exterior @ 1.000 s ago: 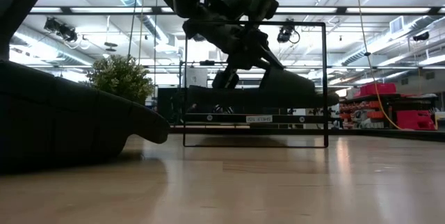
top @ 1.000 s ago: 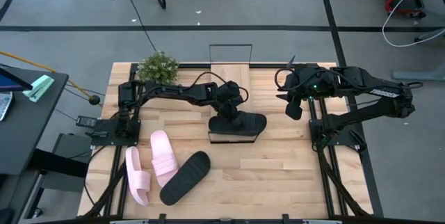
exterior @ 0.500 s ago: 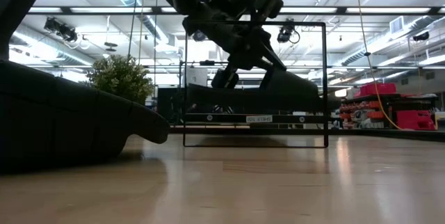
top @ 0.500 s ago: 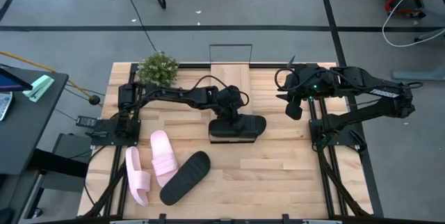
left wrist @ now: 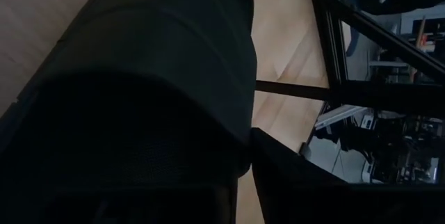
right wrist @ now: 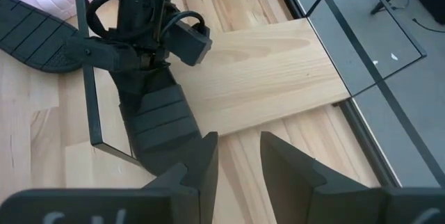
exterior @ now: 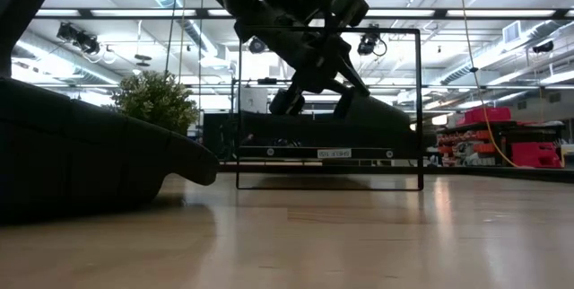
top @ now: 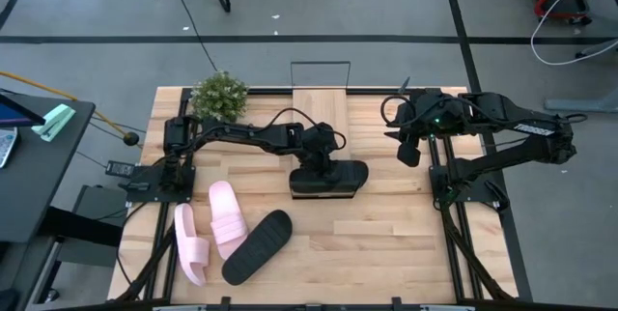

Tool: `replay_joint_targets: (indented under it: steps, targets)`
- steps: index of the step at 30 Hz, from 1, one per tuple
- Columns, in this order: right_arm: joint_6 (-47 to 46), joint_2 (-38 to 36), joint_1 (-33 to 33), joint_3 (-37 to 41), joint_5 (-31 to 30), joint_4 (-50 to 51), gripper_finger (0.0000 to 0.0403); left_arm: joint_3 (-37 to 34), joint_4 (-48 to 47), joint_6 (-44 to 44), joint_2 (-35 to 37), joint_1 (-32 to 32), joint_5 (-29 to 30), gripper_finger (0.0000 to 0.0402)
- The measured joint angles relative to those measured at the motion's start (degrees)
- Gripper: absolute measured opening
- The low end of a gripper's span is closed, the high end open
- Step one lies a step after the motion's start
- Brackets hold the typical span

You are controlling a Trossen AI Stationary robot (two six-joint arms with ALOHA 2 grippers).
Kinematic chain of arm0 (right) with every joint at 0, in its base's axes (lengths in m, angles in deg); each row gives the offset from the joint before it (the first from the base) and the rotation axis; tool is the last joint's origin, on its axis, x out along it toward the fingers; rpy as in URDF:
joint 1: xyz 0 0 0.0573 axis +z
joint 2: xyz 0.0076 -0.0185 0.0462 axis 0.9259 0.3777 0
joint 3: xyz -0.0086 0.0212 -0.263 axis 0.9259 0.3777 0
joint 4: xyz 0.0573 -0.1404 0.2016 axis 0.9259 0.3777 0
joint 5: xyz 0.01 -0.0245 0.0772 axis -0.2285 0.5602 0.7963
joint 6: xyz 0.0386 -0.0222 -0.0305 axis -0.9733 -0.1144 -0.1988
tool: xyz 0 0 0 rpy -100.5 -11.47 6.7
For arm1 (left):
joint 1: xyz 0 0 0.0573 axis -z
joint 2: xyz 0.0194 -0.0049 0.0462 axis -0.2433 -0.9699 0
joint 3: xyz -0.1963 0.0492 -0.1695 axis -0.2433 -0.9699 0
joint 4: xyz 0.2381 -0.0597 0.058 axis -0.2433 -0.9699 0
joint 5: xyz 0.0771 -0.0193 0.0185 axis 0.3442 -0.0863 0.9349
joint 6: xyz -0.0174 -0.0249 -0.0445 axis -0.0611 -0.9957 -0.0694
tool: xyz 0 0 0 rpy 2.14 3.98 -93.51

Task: Pick and place slides into the shelf
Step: Put the left black slipper on the shelf, then put the black slipper on the shelf

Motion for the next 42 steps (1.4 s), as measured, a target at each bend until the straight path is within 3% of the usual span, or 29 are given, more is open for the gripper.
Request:
replay_joint_targets:
  steps: [8, 20, 29, 42]
  targets:
    - [0.0, 0.0, 0.0, 0.0, 0.1, 0.0, 0.0114, 0.0, -0.1, -1.2, 0.0, 0.3, 0.0, 0.005]
    - [-1.4, 0.0, 0.0, 0.0, 0.2, 0.0, 0.0114, 0.0, -0.7, -1.5, 0.1, 0.3, 0.0, 0.0156]
    - [-1.4, 0.0, 0.0, 0.0, 0.2, 0.0, 0.0114, 0.0, -7.6, 0.0, 0.1, 0.1, 0.0, 0.0232]
    - [-1.4, 0.0, 0.0, 0.0, 0.2, 0.0, 0.0114, 0.0, -10.3, 2.6, 0.1, -2.1, -4.3, 0.0267]
